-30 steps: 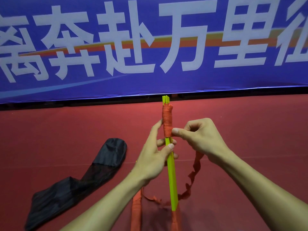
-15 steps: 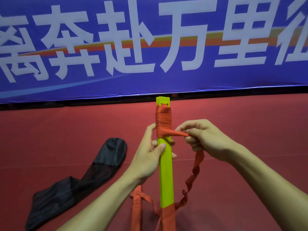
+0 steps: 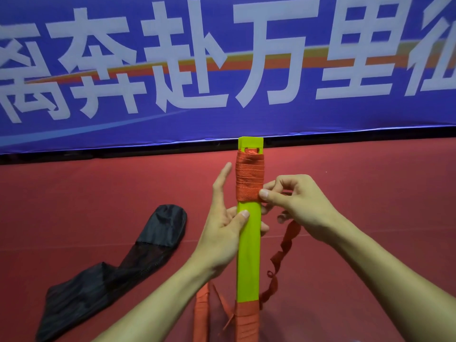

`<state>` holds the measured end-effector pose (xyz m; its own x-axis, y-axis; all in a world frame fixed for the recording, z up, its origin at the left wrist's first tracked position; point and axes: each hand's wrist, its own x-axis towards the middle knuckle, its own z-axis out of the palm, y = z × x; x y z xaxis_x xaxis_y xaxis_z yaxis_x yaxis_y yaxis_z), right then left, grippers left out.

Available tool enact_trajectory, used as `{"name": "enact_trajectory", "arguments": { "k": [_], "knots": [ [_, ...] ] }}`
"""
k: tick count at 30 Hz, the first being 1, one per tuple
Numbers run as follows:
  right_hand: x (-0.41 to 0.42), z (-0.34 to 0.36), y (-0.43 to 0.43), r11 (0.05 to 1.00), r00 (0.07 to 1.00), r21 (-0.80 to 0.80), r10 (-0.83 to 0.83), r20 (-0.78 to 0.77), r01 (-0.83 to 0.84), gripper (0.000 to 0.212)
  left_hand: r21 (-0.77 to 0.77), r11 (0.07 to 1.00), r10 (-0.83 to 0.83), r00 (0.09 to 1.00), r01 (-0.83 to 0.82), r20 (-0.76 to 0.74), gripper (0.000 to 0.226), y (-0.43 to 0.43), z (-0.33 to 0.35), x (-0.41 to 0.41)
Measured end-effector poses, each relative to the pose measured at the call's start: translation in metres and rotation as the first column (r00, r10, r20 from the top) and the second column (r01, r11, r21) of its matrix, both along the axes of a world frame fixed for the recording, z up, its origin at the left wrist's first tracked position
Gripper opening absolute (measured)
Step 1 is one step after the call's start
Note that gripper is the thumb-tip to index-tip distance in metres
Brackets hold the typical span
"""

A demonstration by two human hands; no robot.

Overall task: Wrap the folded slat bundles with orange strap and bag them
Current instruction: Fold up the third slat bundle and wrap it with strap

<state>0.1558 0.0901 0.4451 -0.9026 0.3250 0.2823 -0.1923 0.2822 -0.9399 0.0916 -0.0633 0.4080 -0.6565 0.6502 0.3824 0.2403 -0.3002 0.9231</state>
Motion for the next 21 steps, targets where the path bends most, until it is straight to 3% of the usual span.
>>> {"name": "enact_trajectory", "arguments": {
  "k": [7,10,14,21],
  "knots": [
    [-0.005,-0.006,-0.01,0.978,0.992,-0.206,-0.059,-0.11,0.035,0.036,0.042,0.998,-0.057,0.996,0.054,0.072,0.081,0.003,-0.005,0.002],
    [-0.008,-0.009,-0.013,0.967,0.977,-0.216,-0.168,-0.13,0.137,0.043,-0.087,0.984,0.145,0.981,-0.157,-0.13,0.099,0.005,-0.007,0.002],
    [-0.006,-0.007,-0.019,0.971,0.963,-0.112,-0.224,-0.149,0.209,0.047,-0.205,0.871,0.351,0.857,-0.447,-0.377,0.11,0.002,-0.005,-0.004],
    [-0.002,-0.001,-0.001,0.964,0.992,0.232,-0.123,-0.039,0.129,0.008,-0.258,0.846,0.391,0.873,-0.466,-0.293,0.099,-0.005,-0.002,-0.013]
  ]
}}
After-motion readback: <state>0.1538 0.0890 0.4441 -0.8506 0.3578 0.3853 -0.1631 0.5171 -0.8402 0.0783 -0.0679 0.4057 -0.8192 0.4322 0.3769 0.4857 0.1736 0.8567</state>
